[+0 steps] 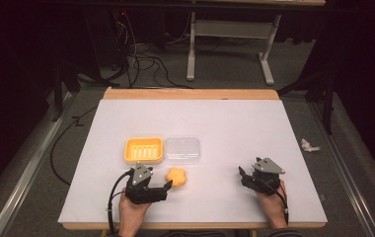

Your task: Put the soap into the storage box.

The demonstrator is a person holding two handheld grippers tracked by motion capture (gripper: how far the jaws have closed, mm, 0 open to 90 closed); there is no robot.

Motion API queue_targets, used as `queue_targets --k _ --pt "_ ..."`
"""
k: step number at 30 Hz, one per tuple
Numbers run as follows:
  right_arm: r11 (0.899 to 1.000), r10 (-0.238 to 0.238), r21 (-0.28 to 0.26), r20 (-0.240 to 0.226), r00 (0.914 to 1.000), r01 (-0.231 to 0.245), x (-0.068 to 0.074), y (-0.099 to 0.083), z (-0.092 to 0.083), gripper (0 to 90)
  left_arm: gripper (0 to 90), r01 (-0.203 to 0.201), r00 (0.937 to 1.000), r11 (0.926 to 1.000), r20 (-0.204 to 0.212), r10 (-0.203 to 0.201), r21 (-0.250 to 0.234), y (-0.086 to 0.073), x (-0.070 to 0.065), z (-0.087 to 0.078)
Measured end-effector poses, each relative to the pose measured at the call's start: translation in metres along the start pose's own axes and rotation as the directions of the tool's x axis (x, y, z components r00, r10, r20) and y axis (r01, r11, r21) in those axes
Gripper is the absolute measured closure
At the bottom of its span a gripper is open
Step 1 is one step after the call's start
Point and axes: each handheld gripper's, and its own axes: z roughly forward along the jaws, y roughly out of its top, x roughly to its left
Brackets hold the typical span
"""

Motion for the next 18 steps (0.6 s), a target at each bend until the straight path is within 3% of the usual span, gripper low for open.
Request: queue_targets --k 18 --pt "1.0 0.001 -0.004 -0.003 1.0 -0.001 0.0 0.0 0.0 27.9 14.9 -0.081 0.9966 0.9909 -0.003 0.082 0.107 -0.014 -0.018 0.025"
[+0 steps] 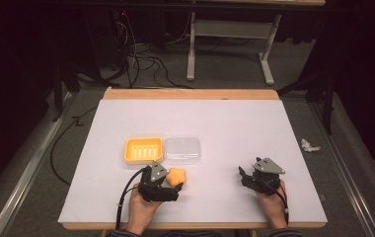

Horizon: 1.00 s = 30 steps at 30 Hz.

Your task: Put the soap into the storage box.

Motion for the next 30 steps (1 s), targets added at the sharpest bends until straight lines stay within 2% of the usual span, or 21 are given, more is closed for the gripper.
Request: queue_targets --k 3,6,12,17,19,27,30 --pt "1.0 -0.003 -0.002 -0.001 1.0 0.003 0.0 0.0 0.0 27.8 14.9 -0.016 0.9999 0.9994 -0.003 0.017 0.031 -0.002 -0.002 0.005" --pt "1.0 0.001 -0.003 -0.001 1.0 -0.001 0.0 0.0 0.0 27.8 15.0 -0.014 0.9999 0.9981 -0.007 0.014 0.06 -0.005 -0.005 0.01" --pt "1.0 0.001 -0.007 -0.002 1.0 -0.001 0.0 0.0 -0.001 27.8 15.4 -0.031 0.9991 0.9959 -0.026 0.034 0.085 -0.007 -0.006 0.019" --pt "1.0 0.002 -0.007 0.001 1.0 -0.002 0.0 0.0 -0.001 27.8 16.2 -0.023 0.9986 0.994 -0.045 0.028 0.107 -0.009 -0.006 0.025" --pt "1.0 0.001 -0.006 0.0 1.0 -0.001 0.0 0.0 -0.001 27.8 17.7 -0.031 0.998 0.9943 -0.052 0.037 0.102 -0.01 -0.005 0.026" --pt "1.0 -0.001 -0.009 -0.002 1.0 0.001 0.0 0.0 -0.001 27.8 22.5 -0.022 0.9973 0.9944 -0.068 0.029 0.104 -0.01 -0.004 0.031" --pt "1.0 0.002 -0.006 -0.002 1.0 -0.002 0.0 0.0 -0.001 27.8 24.0 -0.034 0.9963 0.9939 -0.075 0.042 0.104 -0.011 -0.004 0.031"
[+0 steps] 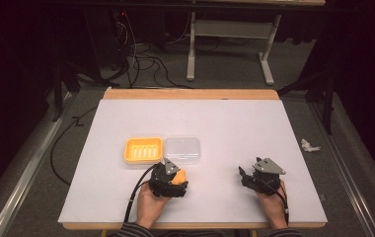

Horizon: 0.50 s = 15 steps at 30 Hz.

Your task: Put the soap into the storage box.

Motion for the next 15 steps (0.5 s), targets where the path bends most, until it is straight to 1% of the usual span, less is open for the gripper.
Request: queue_targets --k 9,13,15 --pt "1.0 -0.003 -0.004 -0.001 1.0 0.003 0.0 -0.0001 -0.0002 27.8 25.7 -0.006 1.0 1.0 0.007 0.006 0.005 0.0 0.0009 0.0" --pt "1.0 -0.001 -0.003 -0.003 1.0 0.001 0.0001 -0.0001 -0.0001 27.8 26.2 -0.012 0.9996 0.9999 0.026 0.012 0.009 0.0001 0.002 -0.0013" --pt "1.0 0.0 -0.003 -0.002 1.0 0.0 0.0 -0.0001 -0.0001 27.8 26.2 -0.011 0.9995 0.9999 0.029 0.011 0.008 0.0002 0.0021 -0.0017"
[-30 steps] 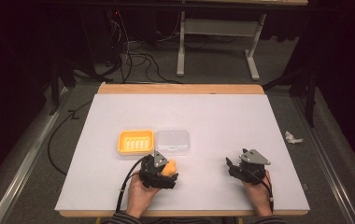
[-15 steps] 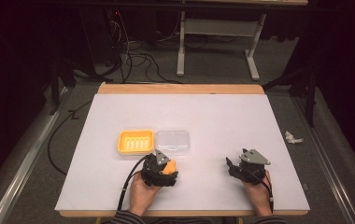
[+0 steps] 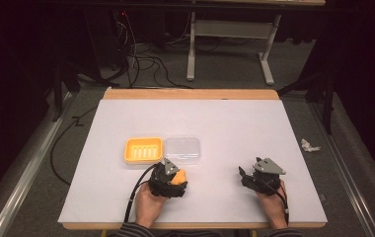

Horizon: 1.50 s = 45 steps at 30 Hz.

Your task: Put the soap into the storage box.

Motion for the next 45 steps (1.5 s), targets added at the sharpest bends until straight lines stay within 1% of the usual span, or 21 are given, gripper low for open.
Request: queue_targets --k 3,7,13,15,17,19,22,24,29,36,38,39,40,42,45 --pt "1.0 -0.002 -0.003 -0.001 1.0 0.002 0.0 0.0 0.0 27.7 26.3 -0.007 1.0 1.0 0.005 0.007 -0.007 -0.001 0.0 -0.002" --pt "1.0 0.0 0.001 0.0 1.0 0.0 0.0 0.0 0.0 27.8 26.5 0.0 0.9999 0.9999 0.012 0.0 -0.013 0.0 0.0 -0.005" --pt "1.0 -0.001 0.004 0.0 1.0 0.001 0.0 0.0 0.0 27.7 26.7 -0.018 0.9996 0.9997 0.022 0.018 -0.014 0.001 0.0 -0.01" --pt "1.0 -0.006 0.001 -0.002 1.0 0.006 0.0 0.0 0.0 27.7 26.7 -0.016 0.9995 0.9998 0.026 0.016 -0.016 0.001 -0.001 -0.013" --pt "1.0 -0.004 0.001 -0.002 1.0 0.004 0.0 0.0 0.0 27.8 26.8 -0.023 0.9993 0.9996 0.029 0.023 -0.014 0.001 -0.001 -0.016" --pt "1.0 -0.001 0.005 0.0 1.0 0.001 0.0 0.0 0.0 27.8 26.9 -0.018 0.9991 0.9997 0.038 0.019 -0.018 0.002 -0.001 -0.019" --pt "1.0 -0.014 0.007 -0.001 0.9999 0.014 0.0 0.0 0.001 27.8 27.2 -0.008 0.9988 0.9996 0.049 0.009 -0.028 0.003 -0.001 -0.024" --pt "1.0 -0.01 0.009 0.001 0.9999 0.01 0.0 0.0 0.0 27.7 27.5 0.0 0.9984 0.9994 0.056 0.002 -0.036 0.004 0.0 -0.027" --pt "1.0 -0.013 0.007 0.002 0.9999 0.013 0.0 0.0 0.0 27.7 27.7 0.034 0.9969 0.9975 0.073 -0.029 -0.062 0.009 0.002 -0.036" --pt "1.0 -0.013 0.008 0.002 0.9999 0.013 0.0 0.0 0.0 27.7 27.7 0.053 0.9962 0.9952 0.073 -0.047 -0.082 0.013 0.007 -0.045" --pt "1.0 -0.015 0.004 0.003 0.9999 0.015 0.0 0.0 0.0 27.7 27.7 0.069 0.9951 0.9928 0.077 -0.062 -0.098 0.015 0.009 -0.048" --pt "1.0 -0.016 0.003 0.004 0.9999 0.016 0.0 0.0 0.0 27.7 27.7 0.063 0.9956 0.9935 0.075 -0.056 -0.095 0.016 0.01 -0.049" --pt "1.0 -0.016 0.004 0.004 0.9999 0.016 0.0 0.0 0.0 27.8 27.7 0.074 0.9949 0.9921 0.076 -0.067 -0.101 0.017 0.011 -0.05" --pt "1.0 -0.015 0.006 0.005 0.9999 0.015 0.0 0.0 0.0 27.8 27.7 0.083 0.9942 0.9911 0.078 -0.075 -0.105 0.019 0.012 -0.053" --pt "1.0 -0.018 0.007 0.001 0.9998 0.018 0.0 0.0 0.001 27.8 27.7 0.086 0.9943 0.9897 0.073 -0.078 -0.114 0.022 0.014 -0.056"
